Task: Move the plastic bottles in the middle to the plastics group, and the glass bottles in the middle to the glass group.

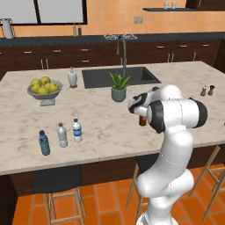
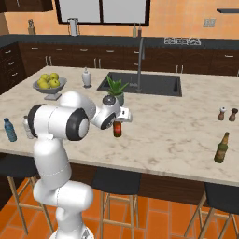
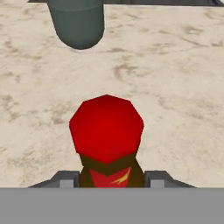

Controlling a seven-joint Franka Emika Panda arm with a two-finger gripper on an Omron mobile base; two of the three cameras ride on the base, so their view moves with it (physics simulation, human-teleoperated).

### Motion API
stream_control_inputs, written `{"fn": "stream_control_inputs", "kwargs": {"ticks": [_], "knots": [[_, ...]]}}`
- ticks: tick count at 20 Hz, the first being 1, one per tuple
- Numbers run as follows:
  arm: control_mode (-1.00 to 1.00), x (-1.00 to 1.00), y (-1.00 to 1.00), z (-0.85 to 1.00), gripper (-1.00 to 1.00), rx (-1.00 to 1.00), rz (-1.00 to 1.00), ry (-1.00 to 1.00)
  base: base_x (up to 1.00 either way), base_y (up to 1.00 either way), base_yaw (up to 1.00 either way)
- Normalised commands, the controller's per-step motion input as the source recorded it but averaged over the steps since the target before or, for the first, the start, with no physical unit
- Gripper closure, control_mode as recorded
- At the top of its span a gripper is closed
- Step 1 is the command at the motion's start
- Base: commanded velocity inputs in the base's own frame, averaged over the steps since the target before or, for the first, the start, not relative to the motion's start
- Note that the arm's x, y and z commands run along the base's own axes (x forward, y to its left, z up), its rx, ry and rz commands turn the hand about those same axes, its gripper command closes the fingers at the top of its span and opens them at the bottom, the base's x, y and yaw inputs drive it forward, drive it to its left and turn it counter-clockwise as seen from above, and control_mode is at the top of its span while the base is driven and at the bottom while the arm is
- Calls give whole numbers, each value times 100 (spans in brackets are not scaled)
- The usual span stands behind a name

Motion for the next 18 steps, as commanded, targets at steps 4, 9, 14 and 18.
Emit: {"fn": "stream_control_inputs", "kwargs": {"ticks": [4,9,14,18], "knots": [[-100,-24,-26,32,100,0,-14,-6,0,0,0],[-100,-23,-79,28,100,0,-28,-4,0,0,0],[-100,-9,-99,25,100,0,-33,0,0,0,0],[-100,-5,-100,26,100,0,-32,0,0,0,0]]}}
